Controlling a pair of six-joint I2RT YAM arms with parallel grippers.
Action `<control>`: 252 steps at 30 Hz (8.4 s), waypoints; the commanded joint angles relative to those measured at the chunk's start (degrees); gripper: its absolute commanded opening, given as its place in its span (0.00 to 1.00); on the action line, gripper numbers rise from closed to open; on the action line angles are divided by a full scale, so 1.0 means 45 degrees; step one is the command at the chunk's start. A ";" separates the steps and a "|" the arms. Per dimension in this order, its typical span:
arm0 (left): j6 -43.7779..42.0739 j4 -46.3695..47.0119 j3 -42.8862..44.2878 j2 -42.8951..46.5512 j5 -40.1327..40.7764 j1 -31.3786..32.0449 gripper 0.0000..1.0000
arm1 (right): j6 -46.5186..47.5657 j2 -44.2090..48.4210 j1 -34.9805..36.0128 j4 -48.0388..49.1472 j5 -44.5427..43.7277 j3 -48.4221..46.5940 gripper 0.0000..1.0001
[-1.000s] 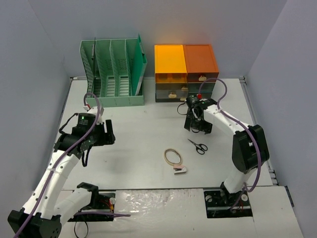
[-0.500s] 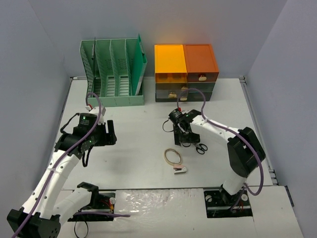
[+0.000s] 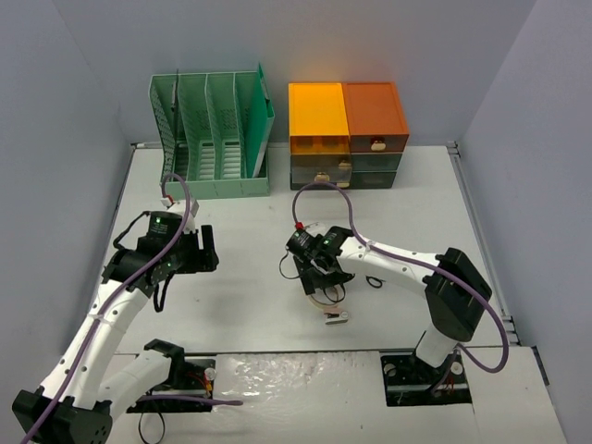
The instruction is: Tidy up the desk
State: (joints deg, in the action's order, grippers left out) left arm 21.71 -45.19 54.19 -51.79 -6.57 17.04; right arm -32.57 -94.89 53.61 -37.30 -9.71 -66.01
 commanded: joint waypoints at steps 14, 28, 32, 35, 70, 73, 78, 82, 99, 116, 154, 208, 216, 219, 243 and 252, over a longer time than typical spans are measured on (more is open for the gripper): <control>0.0000 0.0081 0.0711 0.0142 0.0112 0.0081 0.66 | 0.0968 -0.0920 0.0663 0.1405 0.0186 0.0604 0.93; -0.0040 -0.0114 0.0809 0.0103 0.0210 0.0094 0.66 | 0.0955 -0.1184 -0.0240 0.2592 -0.0826 0.1089 0.90; -0.0060 -0.0070 0.0803 0.0072 0.0229 0.0100 0.66 | 0.0897 -0.0702 -0.0548 0.2544 -0.0782 0.1043 0.90; -0.0060 -0.0074 0.0808 0.0044 0.0210 0.0101 0.66 | 0.0966 -0.0690 -0.0684 0.2469 -0.0735 0.0982 0.90; -0.0255 -0.0104 0.0954 -0.0132 0.0277 0.0158 0.66 | -0.1756 0.0582 -0.0236 0.0681 0.0233 0.2078 0.88; -0.0255 -0.0114 0.0965 -0.0112 0.0272 0.0218 0.66 | -0.1719 0.0364 -0.0129 0.0734 0.0181 0.2030 0.88; -0.0220 -0.0150 0.0981 -0.0086 0.0288 0.0218 0.66 | -0.1639 0.0009 -0.0081 0.0928 -0.0290 0.1675 0.89; -0.0199 -0.0151 0.0948 -0.0037 0.0288 0.0235 0.66 | -0.1478 -0.0655 -0.0114 0.1427 -0.0567 0.1606 0.89; -0.0255 -0.0192 0.1037 -0.0073 0.0366 0.0237 0.66 | -0.1511 -0.1219 -0.0195 0.2468 -0.0656 0.2064 0.47; -0.0236 -0.0061 0.0892 -0.0093 0.0366 0.0235 0.66 | -0.1078 0.0340 -0.0042 0.1527 -0.1299 -0.0436 0.00; -0.0100 0.0197 0.0595 0.0043 0.0366 0.0218 0.66 | 0.1939 -0.2776 -0.3117 0.2851 -0.4976 -1.1638 0.00; -0.0260 0.0306 0.0716 -0.0093 0.0483 0.0213 0.66 | 0.1798 -0.1861 -0.3837 0.5715 -0.4855 -0.8816 0.90; -0.0255 0.0382 0.0656 -0.0093 0.0479 0.0214 0.66 | 0.1140 -0.0157 -0.3033 0.5459 -0.5458 -0.7554 0.89; -0.0216 0.0454 0.0573 -0.0093 0.0443 0.0198 0.66 | 0.0261 0.0324 -0.2925 0.4761 -0.5253 -0.6772 0.87; 0.0599 0.1674 0.3961 -0.2070 -0.1172 0.0218 0.66 | 0.0733 -0.1402 -0.3342 0.5966 -0.5375 -0.4601 0.83; 0.0997 0.1955 0.5970 -0.3344 -0.1691 0.0237 0.66 | 0.1548 -0.2957 -0.4311 0.6581 -0.4909 -0.6511 0.83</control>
State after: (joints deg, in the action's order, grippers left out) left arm 24.66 -40.13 74.99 -65.25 -12.18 17.67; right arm -28.18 -106.96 36.22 -12.61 -30.75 -88.89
